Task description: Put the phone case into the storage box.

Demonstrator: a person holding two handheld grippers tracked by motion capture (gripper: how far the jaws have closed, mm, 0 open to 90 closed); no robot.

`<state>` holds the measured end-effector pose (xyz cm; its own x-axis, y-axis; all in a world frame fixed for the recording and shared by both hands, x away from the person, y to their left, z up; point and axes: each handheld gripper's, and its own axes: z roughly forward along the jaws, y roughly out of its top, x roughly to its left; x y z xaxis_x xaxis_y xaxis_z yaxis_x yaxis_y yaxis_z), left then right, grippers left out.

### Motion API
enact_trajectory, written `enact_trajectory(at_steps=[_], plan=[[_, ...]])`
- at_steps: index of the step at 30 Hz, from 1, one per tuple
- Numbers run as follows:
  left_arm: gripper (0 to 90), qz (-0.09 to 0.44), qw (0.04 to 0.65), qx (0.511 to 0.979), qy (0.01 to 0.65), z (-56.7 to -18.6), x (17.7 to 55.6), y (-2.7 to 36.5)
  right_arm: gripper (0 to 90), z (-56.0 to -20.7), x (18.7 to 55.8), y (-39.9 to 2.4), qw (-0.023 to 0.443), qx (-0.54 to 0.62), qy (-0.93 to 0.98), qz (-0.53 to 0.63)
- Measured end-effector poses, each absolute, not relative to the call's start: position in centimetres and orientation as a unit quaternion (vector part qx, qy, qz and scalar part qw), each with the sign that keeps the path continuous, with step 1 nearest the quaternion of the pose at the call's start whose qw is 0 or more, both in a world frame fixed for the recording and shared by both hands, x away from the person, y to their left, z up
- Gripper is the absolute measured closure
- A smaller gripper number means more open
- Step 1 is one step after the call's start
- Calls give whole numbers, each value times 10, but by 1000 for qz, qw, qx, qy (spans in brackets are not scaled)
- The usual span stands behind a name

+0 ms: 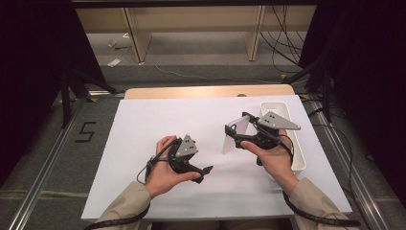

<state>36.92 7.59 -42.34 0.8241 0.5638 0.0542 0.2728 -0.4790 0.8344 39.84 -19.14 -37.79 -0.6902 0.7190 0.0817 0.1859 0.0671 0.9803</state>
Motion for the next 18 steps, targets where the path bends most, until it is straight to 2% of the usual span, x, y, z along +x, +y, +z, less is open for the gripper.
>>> enact_trajectory(at_steps=[18], plan=[[0, 174, 444, 839, 263, -424, 367, 98, 190, -372, 401, -203, 236, 335, 689, 597]])
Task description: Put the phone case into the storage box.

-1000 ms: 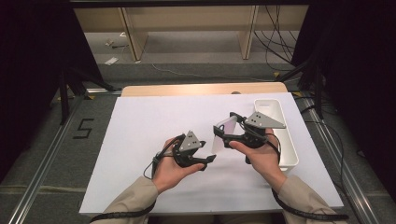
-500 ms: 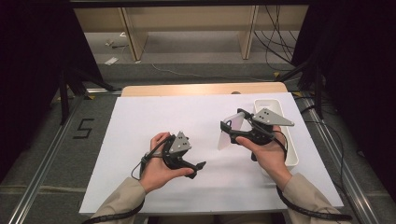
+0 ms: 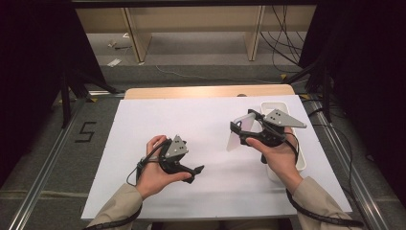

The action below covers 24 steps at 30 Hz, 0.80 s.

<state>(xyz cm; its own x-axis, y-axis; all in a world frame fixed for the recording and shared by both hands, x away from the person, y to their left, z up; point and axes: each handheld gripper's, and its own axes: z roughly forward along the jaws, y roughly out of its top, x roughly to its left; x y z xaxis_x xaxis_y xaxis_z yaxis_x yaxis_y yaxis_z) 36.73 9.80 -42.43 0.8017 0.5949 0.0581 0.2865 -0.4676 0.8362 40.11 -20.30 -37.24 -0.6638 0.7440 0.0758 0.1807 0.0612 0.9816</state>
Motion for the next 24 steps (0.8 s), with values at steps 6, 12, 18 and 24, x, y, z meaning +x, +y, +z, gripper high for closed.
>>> enact_trajectory(at_steps=[6, 12, 18, 24], plan=[[0, 176, 444, 837, 267, -424, 367, 104, 190, -370, 402, -206, 240, 338, 687, 597], [0, 177, 445, 835, 271, -424, 367, 109, 190, -368, 403, -210, 243, 342, 685, 595], [0, 175, 444, 835, 273, -424, 367, 114, 190, -368, 404, -213, 246, 345, 683, 594], [0, 178, 446, 832, 278, -425, 367, 119, 190, -366, 405, -216, 250, 347, 681, 595]])
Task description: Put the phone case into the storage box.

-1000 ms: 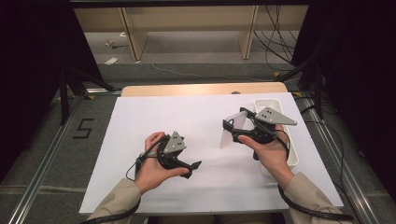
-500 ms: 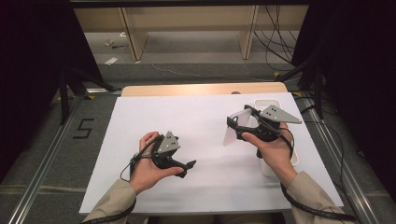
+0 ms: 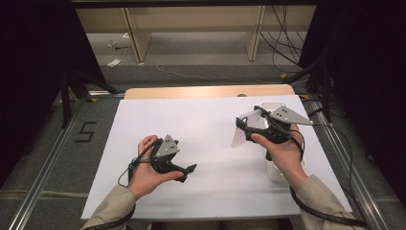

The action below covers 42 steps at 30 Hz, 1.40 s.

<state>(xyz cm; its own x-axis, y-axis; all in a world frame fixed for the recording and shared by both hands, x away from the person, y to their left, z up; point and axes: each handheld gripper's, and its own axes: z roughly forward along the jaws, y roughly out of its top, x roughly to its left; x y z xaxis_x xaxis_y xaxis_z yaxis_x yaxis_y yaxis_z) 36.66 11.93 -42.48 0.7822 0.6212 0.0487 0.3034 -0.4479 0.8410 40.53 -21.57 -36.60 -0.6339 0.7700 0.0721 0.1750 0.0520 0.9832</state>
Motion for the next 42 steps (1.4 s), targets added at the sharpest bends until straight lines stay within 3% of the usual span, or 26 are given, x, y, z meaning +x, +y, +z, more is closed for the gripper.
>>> enact_trajectory(at_steps=[42], plan=[[0, 181, 446, 827, 290, -428, 364, 135, 190, -355, 413, -241, 278, 370, 661, 591]])
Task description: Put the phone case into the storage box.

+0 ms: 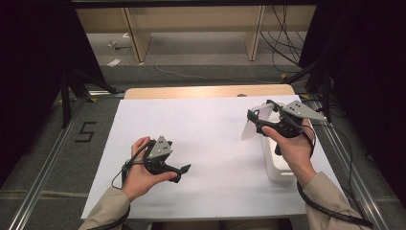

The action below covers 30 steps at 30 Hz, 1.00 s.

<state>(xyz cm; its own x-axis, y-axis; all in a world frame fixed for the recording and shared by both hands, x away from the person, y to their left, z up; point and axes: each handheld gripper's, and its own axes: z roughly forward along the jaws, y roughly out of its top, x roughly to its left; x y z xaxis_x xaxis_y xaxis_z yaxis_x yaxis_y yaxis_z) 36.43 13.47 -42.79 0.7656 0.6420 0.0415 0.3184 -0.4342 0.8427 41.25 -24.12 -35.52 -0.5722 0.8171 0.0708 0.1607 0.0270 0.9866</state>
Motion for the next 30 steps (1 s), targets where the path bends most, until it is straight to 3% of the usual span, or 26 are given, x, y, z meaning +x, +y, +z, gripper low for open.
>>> enact_trajectory(at_steps=[30], plan=[[0, 183, 446, 826, 291, -428, 365, 136, 190, -347, 416, -259, 297, 386, 643, 591]])
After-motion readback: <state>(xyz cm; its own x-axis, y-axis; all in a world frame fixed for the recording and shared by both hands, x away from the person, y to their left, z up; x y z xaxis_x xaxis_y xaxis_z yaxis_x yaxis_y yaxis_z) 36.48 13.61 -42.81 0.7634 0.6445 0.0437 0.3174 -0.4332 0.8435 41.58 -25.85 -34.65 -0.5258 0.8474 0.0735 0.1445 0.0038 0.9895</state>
